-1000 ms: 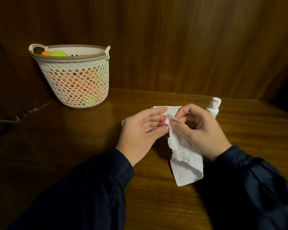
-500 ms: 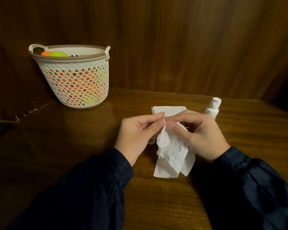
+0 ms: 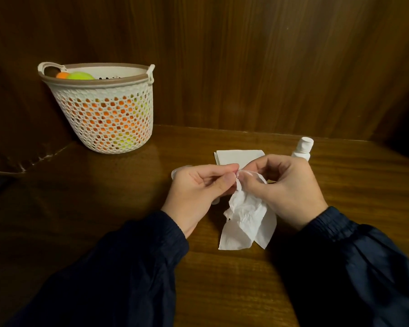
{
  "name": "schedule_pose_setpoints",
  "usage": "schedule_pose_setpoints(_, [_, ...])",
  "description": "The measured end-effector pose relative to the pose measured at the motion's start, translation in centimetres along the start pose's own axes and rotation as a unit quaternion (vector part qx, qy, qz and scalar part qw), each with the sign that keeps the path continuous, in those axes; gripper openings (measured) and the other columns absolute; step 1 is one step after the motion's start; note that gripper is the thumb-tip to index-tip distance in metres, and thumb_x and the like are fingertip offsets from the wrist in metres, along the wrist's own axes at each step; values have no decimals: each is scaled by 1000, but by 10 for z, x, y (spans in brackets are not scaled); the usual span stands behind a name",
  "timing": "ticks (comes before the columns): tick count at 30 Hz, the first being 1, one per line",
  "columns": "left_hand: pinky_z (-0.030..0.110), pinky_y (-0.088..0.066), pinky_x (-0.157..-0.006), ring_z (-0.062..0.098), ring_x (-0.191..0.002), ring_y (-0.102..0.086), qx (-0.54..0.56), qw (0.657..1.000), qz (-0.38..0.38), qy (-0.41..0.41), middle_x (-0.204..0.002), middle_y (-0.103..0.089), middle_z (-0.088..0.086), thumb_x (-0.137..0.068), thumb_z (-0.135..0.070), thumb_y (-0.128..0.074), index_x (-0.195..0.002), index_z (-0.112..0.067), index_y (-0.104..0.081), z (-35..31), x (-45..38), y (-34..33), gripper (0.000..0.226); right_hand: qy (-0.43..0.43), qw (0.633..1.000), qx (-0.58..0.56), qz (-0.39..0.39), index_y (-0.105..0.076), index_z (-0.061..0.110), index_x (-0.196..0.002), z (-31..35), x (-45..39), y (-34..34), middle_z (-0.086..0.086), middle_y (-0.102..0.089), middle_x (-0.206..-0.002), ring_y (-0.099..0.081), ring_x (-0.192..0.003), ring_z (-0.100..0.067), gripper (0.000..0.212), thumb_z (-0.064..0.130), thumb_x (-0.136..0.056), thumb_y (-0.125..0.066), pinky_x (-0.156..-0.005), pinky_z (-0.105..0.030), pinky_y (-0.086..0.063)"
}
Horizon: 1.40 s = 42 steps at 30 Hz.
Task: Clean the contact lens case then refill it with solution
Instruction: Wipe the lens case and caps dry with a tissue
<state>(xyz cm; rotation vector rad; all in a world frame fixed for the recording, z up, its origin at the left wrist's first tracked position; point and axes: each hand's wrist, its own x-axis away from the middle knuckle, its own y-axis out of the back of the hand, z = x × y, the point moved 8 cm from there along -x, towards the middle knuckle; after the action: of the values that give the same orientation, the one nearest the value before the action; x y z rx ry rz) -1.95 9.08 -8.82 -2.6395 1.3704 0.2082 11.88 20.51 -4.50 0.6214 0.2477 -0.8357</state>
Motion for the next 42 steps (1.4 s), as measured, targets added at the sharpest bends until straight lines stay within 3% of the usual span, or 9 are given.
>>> schedule_pose_setpoints(4, [38,-63,-76,16,-92,-80,-16,1000,-1,-9,-104,-84,-1,-91,-16,-78,-108,-27,-83,0,1,0,22,3,997,32,67,-83,28,-87,3,0,-4,14,-81,-85,-77,-81,-10,1,28,-87,-85,-72,-36,-67])
schedule_pose_setpoints(10, [75,-50,-102,43,-111,-73,54,998,-7,-4,-112,-82,9,-79,-28,-79,-112,-18,-84,-3,0,2,34,6,994,-44,99,-85,26,-95,9,3,-11,8,-83,-91,-80,-86,-14,14,36,-86,-81,-74,-35,-67])
schedule_pose_setpoints(13, [75,-47,-102,46,-113,-71,66,998,-8,10,-110,-82,11,-77,-28,-81,-107,-21,-85,-1,-1,3,31,-9,992,-84,93,-86,24,-95,7,4,-12,5,-84,-93,-81,-88,-17,14,31,-85,-82,-78,-38,-67])
schedule_pose_setpoints(20, [70,-49,-103,46,-114,-69,77,997,9,23,-110,-82,11,-73,-33,-85,-104,-26,-86,-2,0,0,32,2,996,4,84,-86,28,-92,7,2,-5,8,-82,-87,-78,-83,-18,7,21,-89,-85,-74,-50,-66])
schedule_pose_setpoints(24, [61,-54,-97,43,-111,-73,65,997,21,26,-111,-82,12,-75,-32,-82,-105,-27,-85,-1,0,0,30,38,996,57,64,-85,29,-93,13,2,-2,15,-81,-89,-76,-86,-9,7,24,-89,-83,-76,-37,-64])
schedule_pose_setpoints(29, [70,-50,-106,32,-110,-77,50,998,29,28,-112,-82,9,-77,-31,-81,-105,-29,-85,-1,-1,0,29,52,998,30,24,-85,28,-97,15,5,-4,17,-82,-93,-76,-90,-2,8,23,-91,-82,-76,-21,-62])
schedule_pose_setpoints(34, [55,-59,-101,26,-111,-77,53,998,21,32,-114,-82,6,-77,-33,-80,-102,-31,-86,0,-2,2,26,23,996,-61,52,-85,24,-98,12,5,-9,9,-83,-94,-79,-88,-13,9,26,-91,-81,-73,-31,-66])
schedule_pose_setpoints(38, [43,-62,-94,25,-110,-77,82,995,26,43,-115,-81,7,-80,-27,-79,-104,-28,-85,2,-1,1,25,17,996,-25,79,-86,28,-97,10,4,-9,9,-83,-92,-79,-87,-17,7,27,-91,-83,-77,-44,-67])
schedule_pose_setpoints(42, [64,-49,-109,38,-117,-72,96,994,29,46,-116,-81,11,-80,-25,-78,-105,-26,-85,2,0,0,26,47,996,41,63,-85,31,-97,16,4,-4,18,-81,-92,-76,-90,-8,10,24,-90,-83,-78,-35,-65])
